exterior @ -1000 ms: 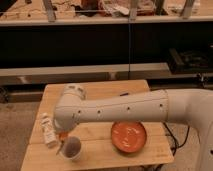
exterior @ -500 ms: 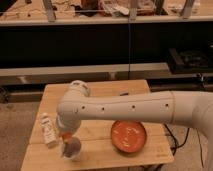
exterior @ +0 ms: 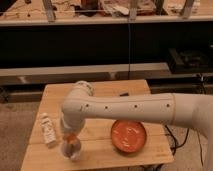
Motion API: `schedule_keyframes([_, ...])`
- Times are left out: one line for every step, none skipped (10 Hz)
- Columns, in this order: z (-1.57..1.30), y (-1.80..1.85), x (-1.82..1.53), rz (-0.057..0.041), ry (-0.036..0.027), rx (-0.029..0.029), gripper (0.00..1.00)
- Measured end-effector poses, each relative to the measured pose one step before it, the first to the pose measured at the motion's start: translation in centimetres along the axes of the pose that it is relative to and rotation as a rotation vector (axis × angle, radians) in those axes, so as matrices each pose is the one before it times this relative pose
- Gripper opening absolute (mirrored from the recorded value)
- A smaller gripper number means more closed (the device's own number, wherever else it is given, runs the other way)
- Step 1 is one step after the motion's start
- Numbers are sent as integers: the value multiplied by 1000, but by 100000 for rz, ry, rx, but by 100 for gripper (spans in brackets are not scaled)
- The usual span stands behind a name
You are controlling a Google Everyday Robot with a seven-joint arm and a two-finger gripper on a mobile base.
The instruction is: Place the pepper in the ceramic cup
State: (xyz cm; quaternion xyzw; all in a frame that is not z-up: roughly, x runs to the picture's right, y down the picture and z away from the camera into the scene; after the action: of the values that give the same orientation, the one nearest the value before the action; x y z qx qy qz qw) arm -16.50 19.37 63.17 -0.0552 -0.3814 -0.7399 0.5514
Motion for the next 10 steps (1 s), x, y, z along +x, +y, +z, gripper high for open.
schedule_keyframes([66, -108, -338, -3132, 1460, 612, 0])
schedule_keyframes([78, -129, -308, -3533, 610, 138, 0])
schedule_keyframes([143, -199, -199, -2948, -13, -447, 0])
schedule_keyframes([250, -332, -196, -2940, -911, -714, 0])
schedule_keyframes([455, -551, -311, -3063, -1843, -1041, 0])
schedule_keyframes([114, 136, -259, -147, -594, -547, 0])
schedule_keyframes([32, 159, -452, 508, -353, -14, 0])
schedule_keyframes([-34, 199, -411, 774, -1, 445, 0])
schedule_keyframes([-172, 323, -578, 555, 206, 740, 7])
schedule_keyframes([-111, 286, -523, -238, -491, 263, 17])
